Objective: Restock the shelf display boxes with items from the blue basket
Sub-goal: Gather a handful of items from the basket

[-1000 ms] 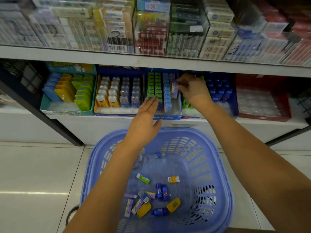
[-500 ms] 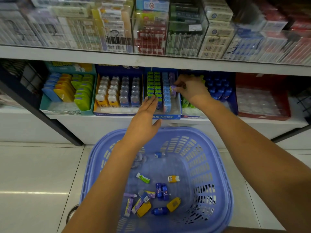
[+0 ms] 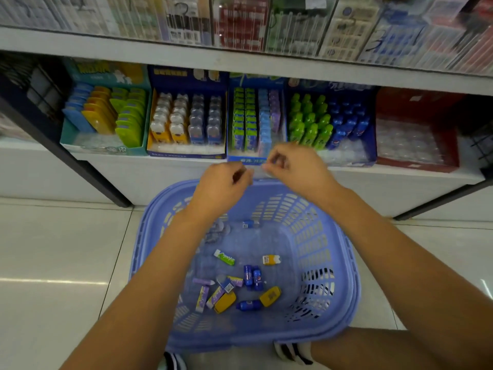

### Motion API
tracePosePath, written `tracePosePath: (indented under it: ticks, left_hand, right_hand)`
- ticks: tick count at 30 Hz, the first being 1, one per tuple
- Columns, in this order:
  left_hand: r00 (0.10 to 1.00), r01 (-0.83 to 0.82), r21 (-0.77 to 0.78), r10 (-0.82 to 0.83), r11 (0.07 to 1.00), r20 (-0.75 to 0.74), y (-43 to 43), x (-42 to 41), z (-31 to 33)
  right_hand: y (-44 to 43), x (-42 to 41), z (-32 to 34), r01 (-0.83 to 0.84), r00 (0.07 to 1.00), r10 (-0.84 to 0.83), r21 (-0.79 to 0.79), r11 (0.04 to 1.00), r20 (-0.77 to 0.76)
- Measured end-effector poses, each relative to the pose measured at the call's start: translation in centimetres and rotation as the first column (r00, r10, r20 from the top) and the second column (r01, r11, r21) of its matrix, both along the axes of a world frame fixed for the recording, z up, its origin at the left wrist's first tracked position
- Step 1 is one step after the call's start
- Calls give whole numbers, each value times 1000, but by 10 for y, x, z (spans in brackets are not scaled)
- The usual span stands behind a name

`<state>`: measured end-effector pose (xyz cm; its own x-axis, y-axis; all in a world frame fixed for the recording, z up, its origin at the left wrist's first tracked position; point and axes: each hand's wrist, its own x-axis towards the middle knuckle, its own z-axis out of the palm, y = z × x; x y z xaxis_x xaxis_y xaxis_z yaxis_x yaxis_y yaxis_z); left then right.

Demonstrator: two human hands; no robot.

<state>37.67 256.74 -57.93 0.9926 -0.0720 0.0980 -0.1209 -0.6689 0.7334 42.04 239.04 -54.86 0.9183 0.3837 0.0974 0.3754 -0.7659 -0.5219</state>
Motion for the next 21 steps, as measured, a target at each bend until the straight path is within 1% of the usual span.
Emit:
tracePosePath:
  ticks: [1,3,5,7,9,11,13,15,16,17,18,20,21]
  left_hand:
    - [991,43,59,-35,997,-131,0,-3,-15]
    - [925,148,182,-72,972,-372,0,-15,-51]
    - [811,295,259,-98,920,-577,3,-34,-91]
    - [689,378,249,-92,892,-719,10,-57,-127]
    - [600,415,214,-90,884,-795,16,-77,-157]
    - [559,455,189,-113,870,-822,14,-91,-179]
    - [579,463,168,-154,870,-801,3,-94,-193]
    - [633,451,152,-195,879,-749,-12,-91,-202]
    - [663,446,164,-202,880,-721,-19,-88,-204]
    - [685,444,182,-201,878,-700,-26,-85,-207]
    - [695,443,198,-195,875,-692,-31,-82,-211]
    - [689,440,218,-171,871,-704,-38,-80,-220]
    - [678,437,222,-158,872,-718,-39,-81,-225]
  right_hand:
    - [0,-14,-15,-38,988,36,-7,999,-150]
    - [0,-36,-52,-137,895,69,-125,983,-440]
    - [0,-55,-94,-258,771,36,-260,931,-636]
    - [-3,-71,-137,-297,668,-37,-311,903,-743]
    - [-9,-85,-173,-263,615,-102,-326,908,-782]
    - [-12,-97,-198,-211,592,-154,-337,917,-791]
    - [-7,-102,-216,-213,598,-174,-364,907,-783]
    - [1,-103,-231,-201,591,-187,-367,908,-785]
    - [6,-103,-238,-171,572,-211,-367,914,-792]
    - [8,-104,-244,-184,578,-208,-375,909,-789]
    - [9,-107,-249,-174,597,-211,-381,908,-774]
    - [6,-112,-257,-115,668,-206,-372,921,-715]
    - [3,-112,-259,-122,673,-192,-364,923,-714]
